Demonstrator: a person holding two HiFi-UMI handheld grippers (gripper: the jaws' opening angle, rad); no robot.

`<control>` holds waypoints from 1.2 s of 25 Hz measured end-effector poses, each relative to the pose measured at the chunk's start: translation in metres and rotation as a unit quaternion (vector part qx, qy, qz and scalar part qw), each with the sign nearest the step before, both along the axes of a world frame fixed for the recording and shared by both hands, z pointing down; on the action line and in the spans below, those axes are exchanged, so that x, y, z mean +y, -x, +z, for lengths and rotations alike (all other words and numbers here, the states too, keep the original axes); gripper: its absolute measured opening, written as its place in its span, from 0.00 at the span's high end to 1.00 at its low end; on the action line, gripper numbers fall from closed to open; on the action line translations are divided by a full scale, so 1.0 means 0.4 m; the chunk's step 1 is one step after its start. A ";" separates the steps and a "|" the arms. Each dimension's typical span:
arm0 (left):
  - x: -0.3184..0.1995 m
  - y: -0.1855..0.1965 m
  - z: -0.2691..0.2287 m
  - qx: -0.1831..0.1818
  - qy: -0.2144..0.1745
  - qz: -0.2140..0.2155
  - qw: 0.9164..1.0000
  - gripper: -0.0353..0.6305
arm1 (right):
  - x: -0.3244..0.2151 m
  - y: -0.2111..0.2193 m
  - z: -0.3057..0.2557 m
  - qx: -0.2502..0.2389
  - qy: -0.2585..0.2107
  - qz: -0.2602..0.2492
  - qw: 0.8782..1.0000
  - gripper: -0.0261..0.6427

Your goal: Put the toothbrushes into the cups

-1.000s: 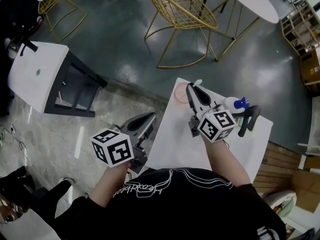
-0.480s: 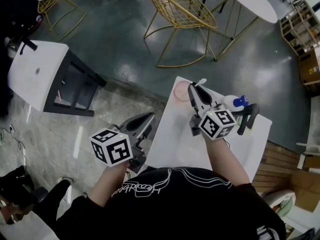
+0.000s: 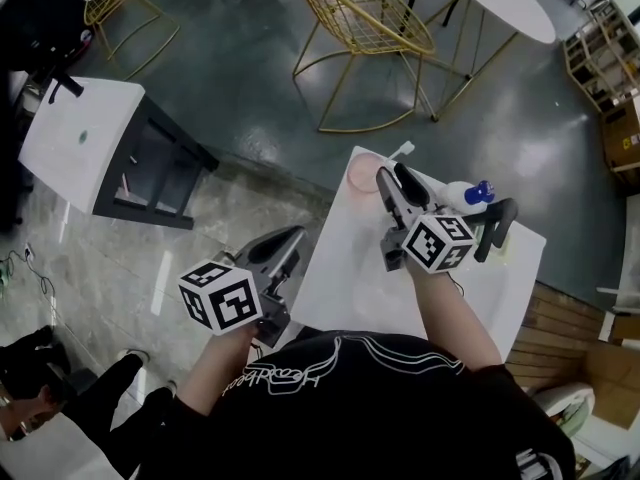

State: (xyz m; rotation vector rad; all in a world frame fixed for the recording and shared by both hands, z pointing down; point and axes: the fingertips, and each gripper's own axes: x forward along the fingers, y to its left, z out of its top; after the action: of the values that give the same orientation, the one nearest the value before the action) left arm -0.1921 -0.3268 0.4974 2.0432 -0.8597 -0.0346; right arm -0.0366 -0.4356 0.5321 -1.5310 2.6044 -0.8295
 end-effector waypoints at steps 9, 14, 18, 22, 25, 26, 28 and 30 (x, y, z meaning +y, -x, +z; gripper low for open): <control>0.103 -0.069 -0.037 -0.005 -0.008 -0.002 1.000 0.94 | 0.152 -0.029 -0.100 -0.006 0.002 -0.006 1.000 0.70; 0.184 -0.135 -0.063 -0.003 -0.020 0.003 1.000 0.94 | 0.284 -0.041 -0.192 -0.035 -0.032 -0.058 0.997 0.71; 0.251 -0.196 -0.100 -0.002 -0.037 0.009 0.999 0.94 | 0.399 -0.076 -0.251 -0.051 -0.056 -0.083 0.994 0.75; 0.328 -0.274 -0.132 0.000 -0.046 0.017 0.999 0.94 | 0.514 -0.134 -0.274 -0.081 -0.047 -0.104 0.990 0.81; 0.381 -0.327 -0.161 -0.003 -0.059 0.025 0.998 0.94 | 0.598 -0.163 -0.295 -0.093 -0.051 -0.140 0.984 0.86; 0.399 -0.344 -0.173 -0.003 -0.064 0.027 0.998 0.94 | 0.626 -0.167 -0.304 -0.095 -0.052 -0.158 0.981 0.86; 0.437 -0.374 -0.199 -0.004 -0.077 0.031 0.997 0.94 | 0.684 -0.170 -0.329 -0.104 -0.055 -0.195 0.974 0.88; 0.476 -0.402 -0.229 -0.005 -0.092 0.032 0.995 0.94 | 0.742 -0.171 -0.362 -0.120 -0.060 -0.231 0.963 0.89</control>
State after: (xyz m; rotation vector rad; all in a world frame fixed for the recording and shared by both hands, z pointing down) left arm -0.0314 -0.1363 0.4059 2.2446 -0.8215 -0.0702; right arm 0.0316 -0.1388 0.3872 -0.7401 2.7926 -0.7952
